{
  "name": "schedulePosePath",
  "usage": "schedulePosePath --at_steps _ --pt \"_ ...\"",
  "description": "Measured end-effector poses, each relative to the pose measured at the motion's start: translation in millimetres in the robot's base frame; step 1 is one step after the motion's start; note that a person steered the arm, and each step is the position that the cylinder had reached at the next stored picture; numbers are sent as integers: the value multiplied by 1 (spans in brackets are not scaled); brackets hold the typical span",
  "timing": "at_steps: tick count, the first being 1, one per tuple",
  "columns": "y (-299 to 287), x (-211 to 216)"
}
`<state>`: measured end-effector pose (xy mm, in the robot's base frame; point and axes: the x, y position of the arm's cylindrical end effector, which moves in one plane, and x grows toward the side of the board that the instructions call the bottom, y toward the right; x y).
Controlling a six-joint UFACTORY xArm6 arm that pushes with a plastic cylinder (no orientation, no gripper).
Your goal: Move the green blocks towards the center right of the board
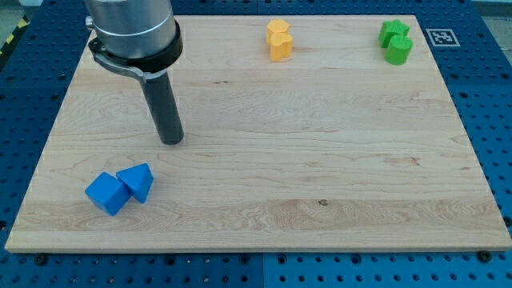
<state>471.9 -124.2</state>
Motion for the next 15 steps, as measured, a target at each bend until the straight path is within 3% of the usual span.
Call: schedulePosePath --at_steps 2,3,5,7,12,13,15 --pt "0 -13" --pt "-7 -63" --pt "-1 -121" --pt "59 -123" --pt "58 -131" --pt "30 -163" --pt "31 -250"
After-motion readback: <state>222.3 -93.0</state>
